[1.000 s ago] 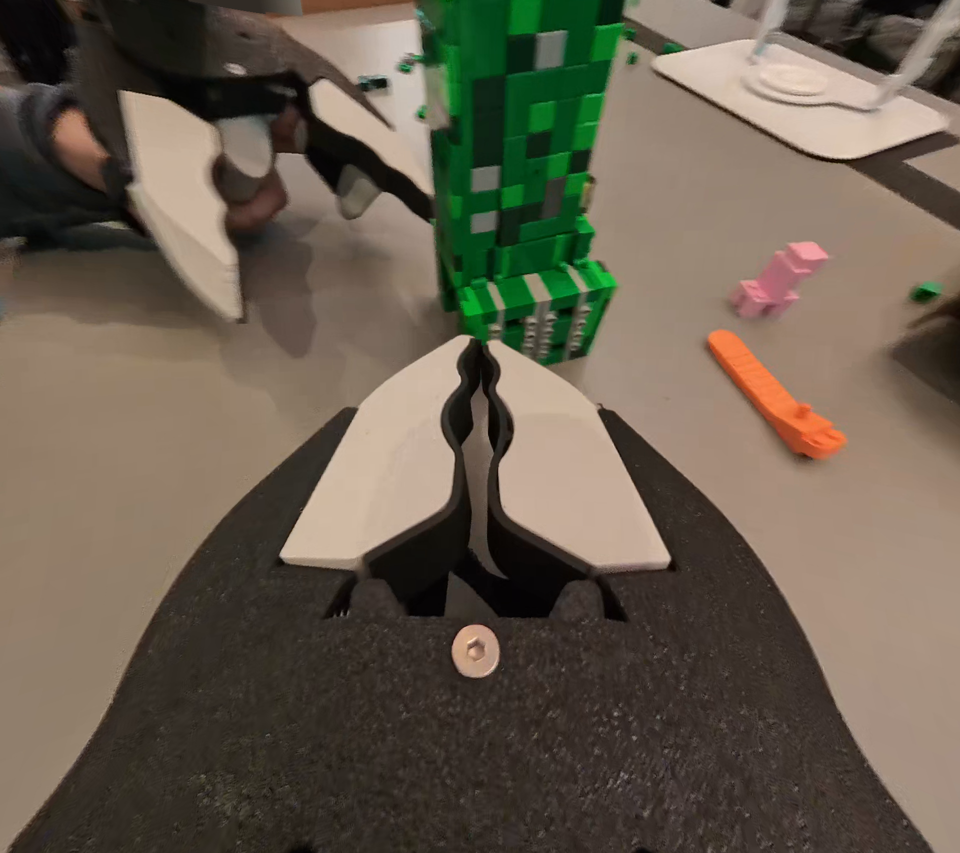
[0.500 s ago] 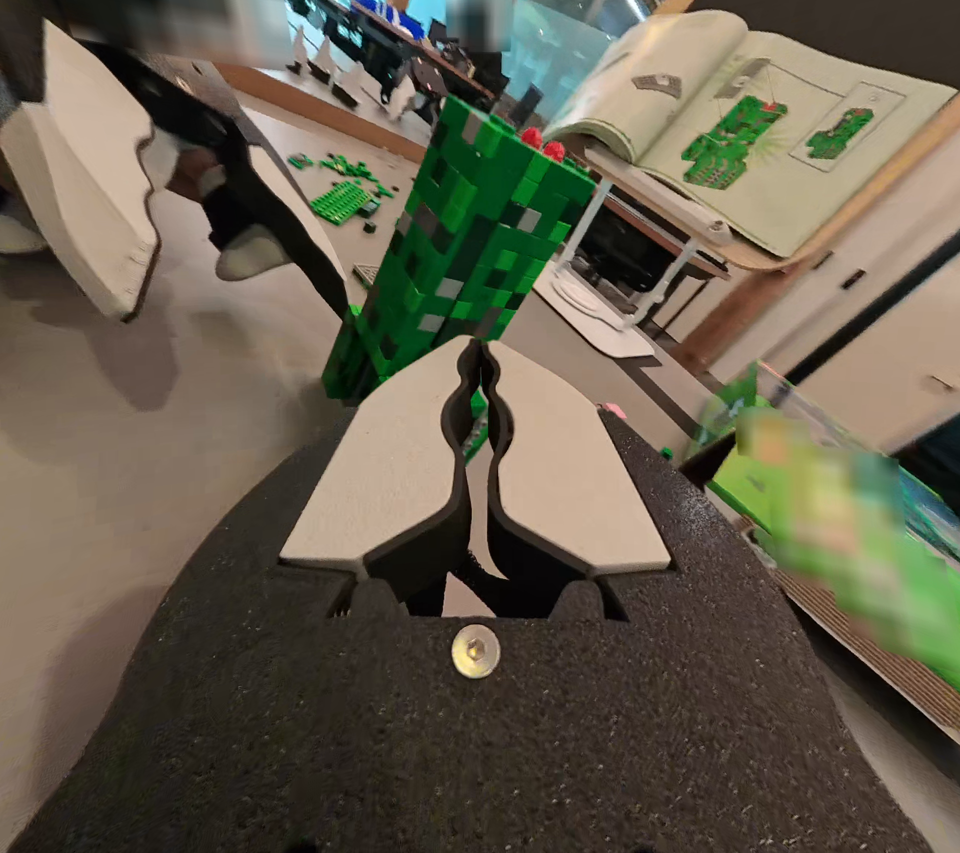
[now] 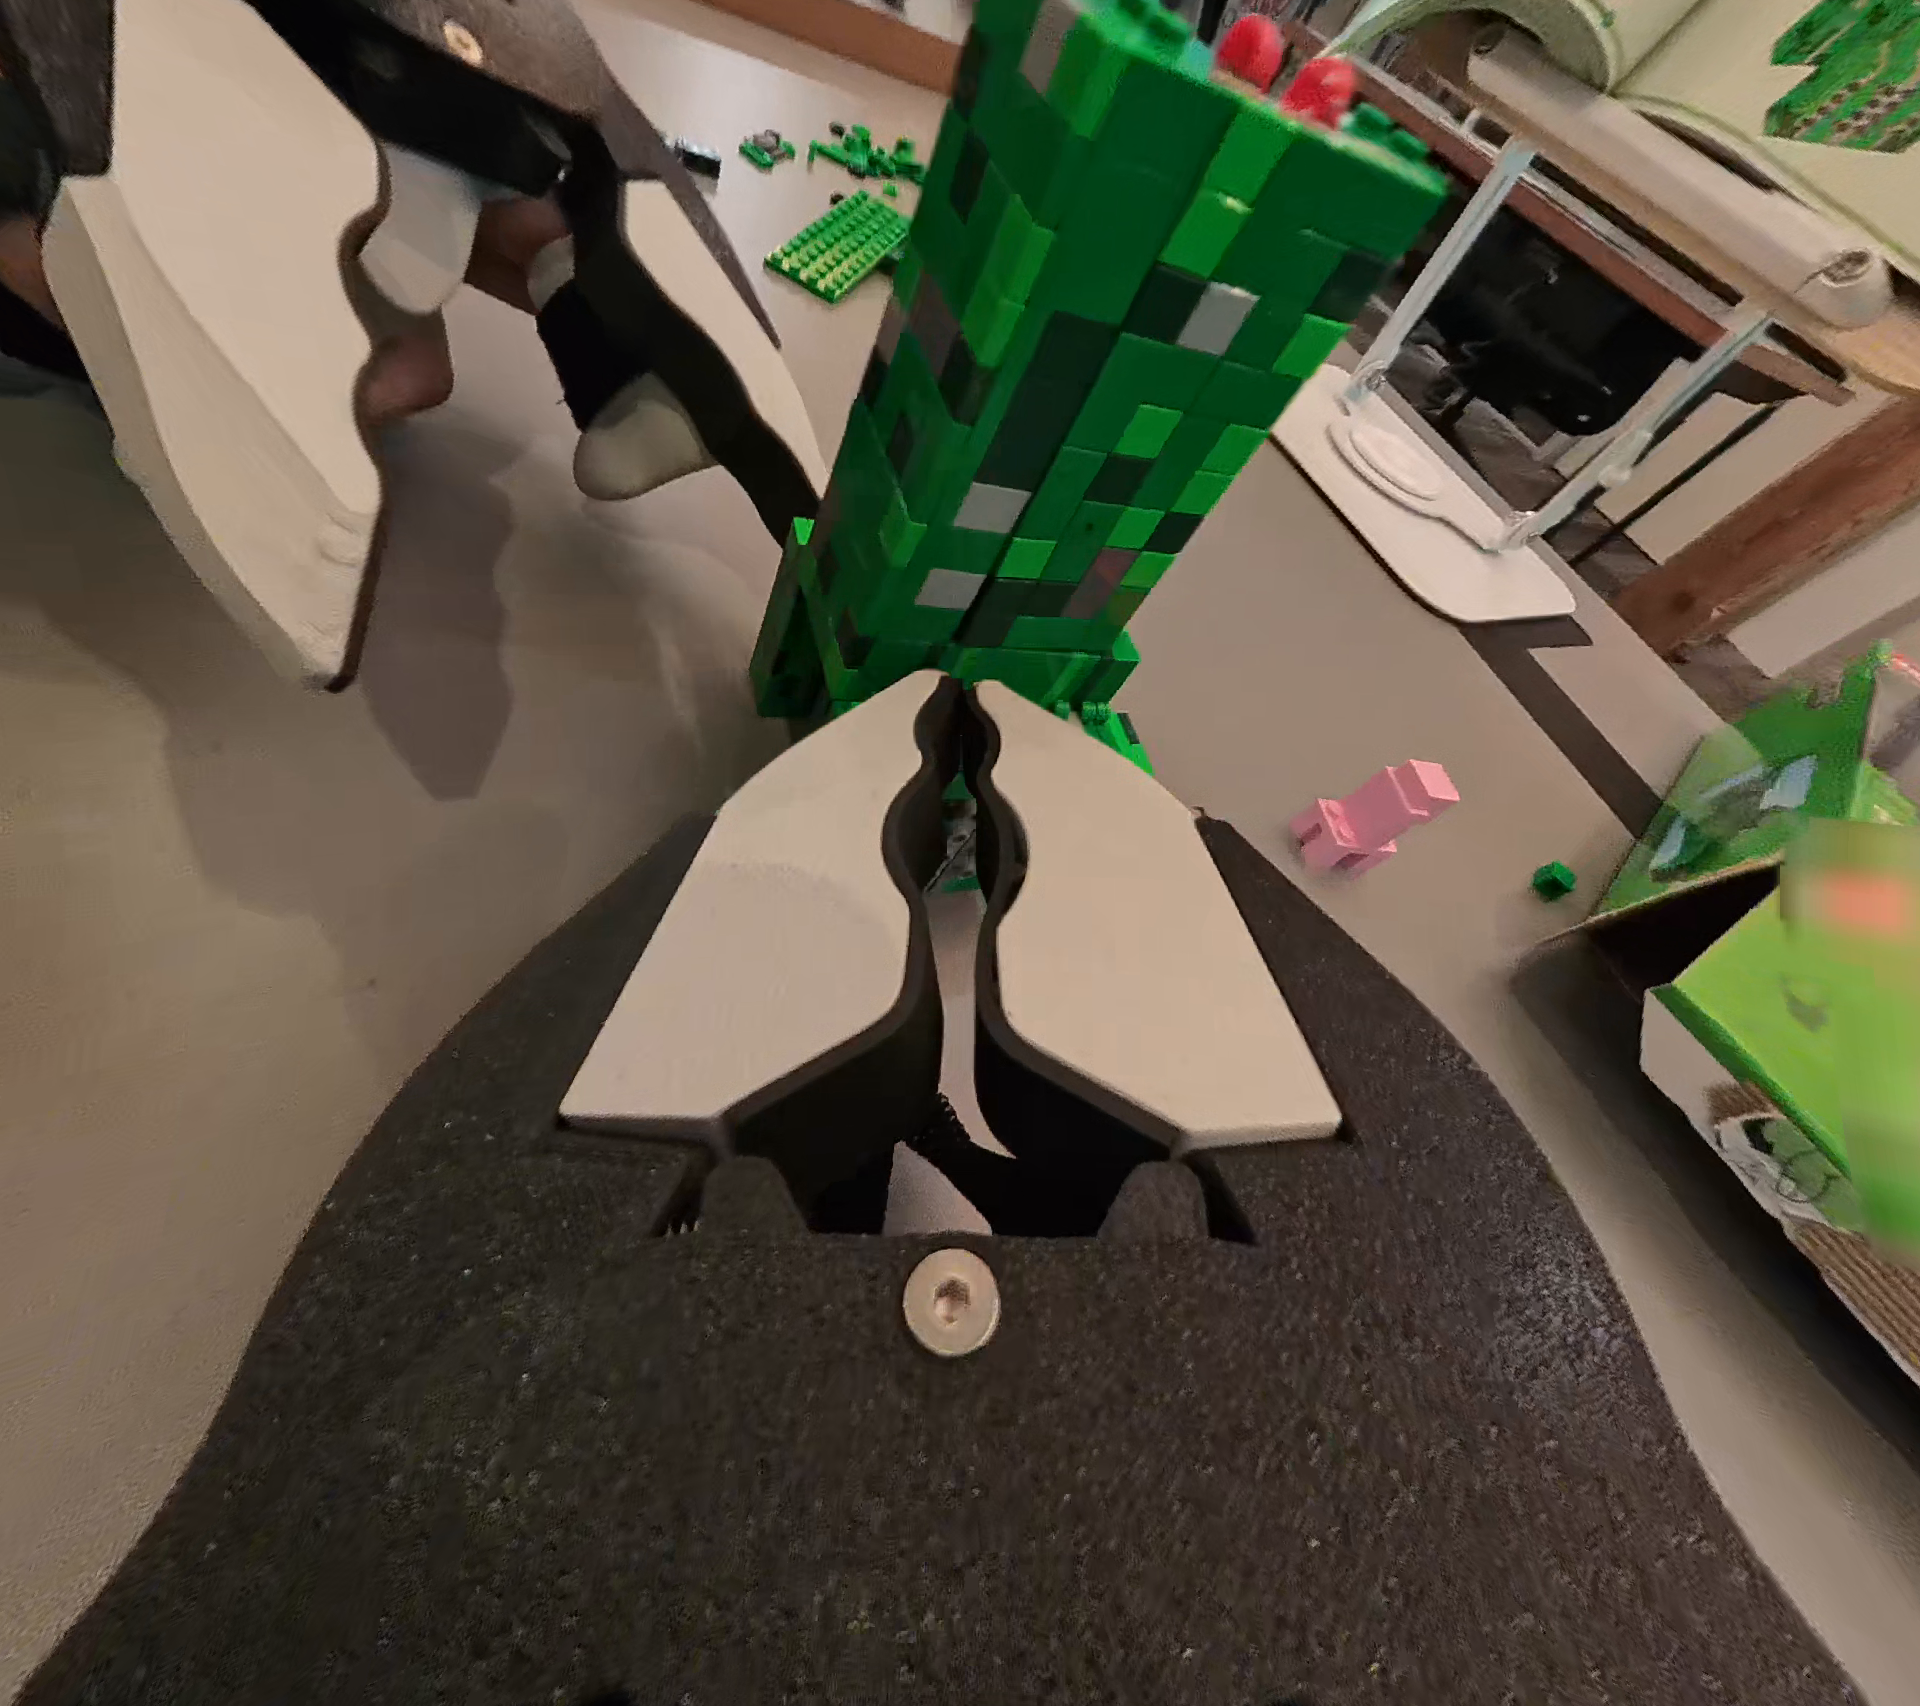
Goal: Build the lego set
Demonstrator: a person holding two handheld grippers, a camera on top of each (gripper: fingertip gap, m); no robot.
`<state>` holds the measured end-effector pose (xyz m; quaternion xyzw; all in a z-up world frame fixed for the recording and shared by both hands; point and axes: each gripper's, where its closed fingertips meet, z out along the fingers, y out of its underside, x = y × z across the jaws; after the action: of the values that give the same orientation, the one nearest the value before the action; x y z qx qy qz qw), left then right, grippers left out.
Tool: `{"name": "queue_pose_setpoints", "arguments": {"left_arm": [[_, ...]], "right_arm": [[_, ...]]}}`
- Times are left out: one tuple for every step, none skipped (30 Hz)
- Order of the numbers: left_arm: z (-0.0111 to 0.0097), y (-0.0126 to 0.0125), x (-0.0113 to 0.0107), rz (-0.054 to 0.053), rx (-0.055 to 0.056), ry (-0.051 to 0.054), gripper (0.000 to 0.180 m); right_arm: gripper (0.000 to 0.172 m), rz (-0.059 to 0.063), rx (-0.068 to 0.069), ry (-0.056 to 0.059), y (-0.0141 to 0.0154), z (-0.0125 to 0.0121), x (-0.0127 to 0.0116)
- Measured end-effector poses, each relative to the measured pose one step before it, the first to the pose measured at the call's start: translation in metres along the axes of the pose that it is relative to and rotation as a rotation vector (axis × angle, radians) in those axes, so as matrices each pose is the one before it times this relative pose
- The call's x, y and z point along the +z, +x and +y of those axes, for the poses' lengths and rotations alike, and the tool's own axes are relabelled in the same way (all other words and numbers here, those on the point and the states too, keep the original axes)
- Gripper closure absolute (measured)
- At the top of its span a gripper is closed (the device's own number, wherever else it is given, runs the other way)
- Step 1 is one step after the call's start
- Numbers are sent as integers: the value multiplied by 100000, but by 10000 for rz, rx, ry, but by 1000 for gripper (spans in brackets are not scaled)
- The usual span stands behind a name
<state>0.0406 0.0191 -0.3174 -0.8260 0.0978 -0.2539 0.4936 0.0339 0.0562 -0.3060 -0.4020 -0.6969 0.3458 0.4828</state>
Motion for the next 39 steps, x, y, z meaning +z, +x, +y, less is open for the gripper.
{"name": "queue_pose_setpoints", "arguments": {"left_arm": [[-40, 23, 15, 27, -30, 21, 75], [-32, -12, 18, 10, -36, 17, 74], [-23, -9, 59, 13, -52, 19, 74], [-16, 33, 26, 27, -75, 18, 73], [29, 119, 3, 39, -97, 15, 72], [-25, 202, 3, 42, -102, 54, 70], [6, 201, 40, 40, -79, 50, 69], [72, 331, 92, 45, -54, 26, 69], [57, 362, 194, 49, -43, 27, 68], [-9, 390, 336, 45, -50, 27, 68], [-58, 485, 483, 107, -13, 2, 68], [-99, 552, 583, 178, 13, -19, 67], [-115, 647, 676, 256, 20, -35, 65], [-54, 766, 826, 370, 31, -62, 62], [65, 808, 1070, 438, 46, -89, 60], [32, 722, 732, 314, 53, -108, 59], [45, 746, 492, 270, 102, -87, 60], [54, 743, 207, 185, 180, -30, 60], [37, 559, -147, 72, 265, 17, 61], [-11, 423, -558, -45, 294, 80, 63], [-189, 319, -857, -96, 288, 229, 66], [-267, 181, -1150, -166, 240, 322, 68], [-301, -9, -1389, -266, 231, 339, 69], [-276, -320, -1654, -439, 259, 309, 70], [-236, -728, -1872, -619, 264, 255, 71], [-168, -1127, -2000, -742, 224, 202, 72], [-30, -1420, -1929, -768, 154, 175, 74], [-126, -1610, -1999, -711, 63, 177, 77], [-135, -1712, -1816, -602, -44, 166, 78], [-40, -1853, -1590, -576, -105, 108, 80], [29, -2013, -1295, -548, -140, 47, 81], [20, -2018, -895, -532, -175, 48, 81], [-280, -2003, -786, -412, -162, 184, 81], [-600, -1887, -491, -321, -134, 356, 81], [-862, -1737, -191, -248, -181, 410, 81], [-1067, -1306, 168, -31, -80, 435, 81], [-1105, -1120, 494, 0, 114, 385, 81], [-847, -995, 841, -67, 283, 311, 81], [-740, -989, 927, -17, 393, 352, 81]], "right_arm": [[172, 120, -112, -43, 40, 12, 33], [172, 155, 49, 91, 237, -124, -58], [172, 133, 242, 154, 425, -168, -164], [172, 201, 328, 172, 691, -161, -293], [172, 336, 301, 173, 940, -44, -342], [172, 481, 240, 189, 1157, -38, -425], [172, 528, 187, 196, 1167, -68, -477], [172, 547, 169, 184, 945, 7, -830], [172, 579, 140, 198, 1090, -128, -474], [172, 589, 70, 188, 1043, -130, -426], [172, 519, 12, 111, 913, -61, -367], [172, 427, -21, 64, 766, 34, -405], [172, 346, -22, 50, 590, 76, -281], [172, 286, -28, 21, 454, 101, -235], [172, 282, -43, 11, 436, 113, -250], [172, 254, -29, -8, 359, 97, -215], [172, 249, -16, -30, 320, 104, -254], [172, 249, -18, -59, 316, 96, -294], [172, 290, 8, -70, 350, 84, -387], [172, 288, 45, -43, 318, 37, -510], [172, 213, 58, 2, 161, -54, -675], [172, 164, 36, 14, 38, -99, -686], [172, 207, -4, 50, 29, -220, -769], [172, 155, -48, 104, -110, -363, -838], [172, 63, -72, 135, -295, -445, -919], [172, -17, -111, 149, -474, -475, -918], [172, -66, -163, 170, -634, -557, -905], [172, -120, -209, 178, -998, -593, -964], [172, -100, -191, 164, -890, -573, -621], [172, -163, -67, 140, -1139, -639, -419], [172, -511, 22, 125, -1713, -741, 144], [172, -837, 198, 49, -2462, -745, 367], [172, -917, 374, -92, -2640, -645, 1144], [172, -850, 326, -309, -2551, -342, 1628], [165, -827, 72, -361, -2313, -249, 1915], [153, -667, -143, -393, -1723, -336, 2251], [146, -536, -334, -411, -1141, -243, 2136], [140, -424, -533, -320, -564, -523, 2087], [140, -290, -604, -305, 78, -402, 1770]]}}
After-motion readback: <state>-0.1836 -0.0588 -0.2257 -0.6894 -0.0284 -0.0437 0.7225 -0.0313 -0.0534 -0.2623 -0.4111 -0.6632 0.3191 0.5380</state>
